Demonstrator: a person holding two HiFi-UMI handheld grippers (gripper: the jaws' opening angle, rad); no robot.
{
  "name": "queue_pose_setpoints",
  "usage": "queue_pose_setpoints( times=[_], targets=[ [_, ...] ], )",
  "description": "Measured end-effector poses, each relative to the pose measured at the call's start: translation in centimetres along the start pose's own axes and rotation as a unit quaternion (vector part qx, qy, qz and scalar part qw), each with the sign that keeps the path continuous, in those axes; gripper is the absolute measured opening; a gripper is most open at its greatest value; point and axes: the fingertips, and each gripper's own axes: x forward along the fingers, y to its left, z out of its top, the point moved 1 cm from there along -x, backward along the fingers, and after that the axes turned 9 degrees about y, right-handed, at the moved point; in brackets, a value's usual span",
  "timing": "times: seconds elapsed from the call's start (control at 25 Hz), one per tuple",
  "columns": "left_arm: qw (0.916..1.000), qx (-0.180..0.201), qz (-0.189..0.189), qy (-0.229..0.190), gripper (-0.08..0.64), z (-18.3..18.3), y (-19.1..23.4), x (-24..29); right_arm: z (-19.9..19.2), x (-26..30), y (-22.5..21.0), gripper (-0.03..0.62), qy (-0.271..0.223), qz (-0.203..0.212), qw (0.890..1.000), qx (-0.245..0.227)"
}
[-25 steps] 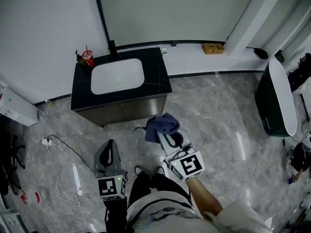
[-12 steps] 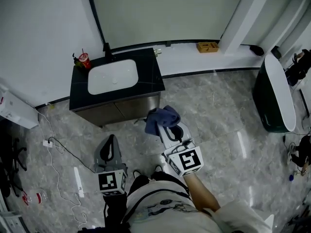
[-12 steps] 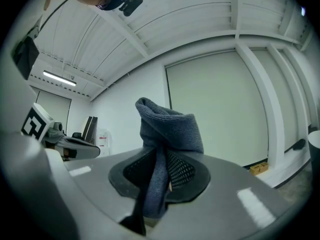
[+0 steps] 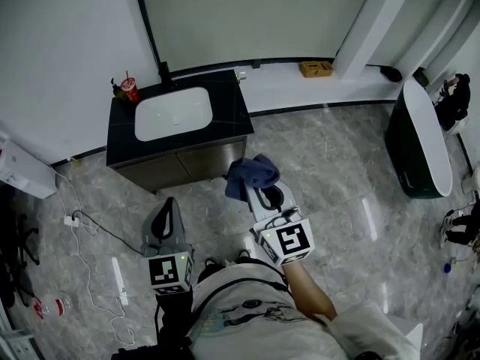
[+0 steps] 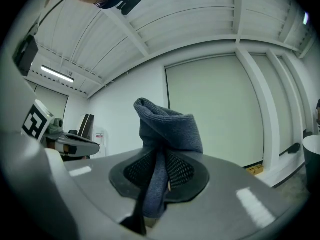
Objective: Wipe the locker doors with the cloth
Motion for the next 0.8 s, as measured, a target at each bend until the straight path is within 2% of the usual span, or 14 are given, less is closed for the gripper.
queue_pose_setpoints(
  times=[0.8],
  targets=[
    [0.9998, 0.010, -0.016, -0.002, 0.002, 0.71, 0.71, 1.07, 0.71, 1.09, 0.45, 0.060, -0.003, 0.001, 1.000, -0.006]
  ],
)
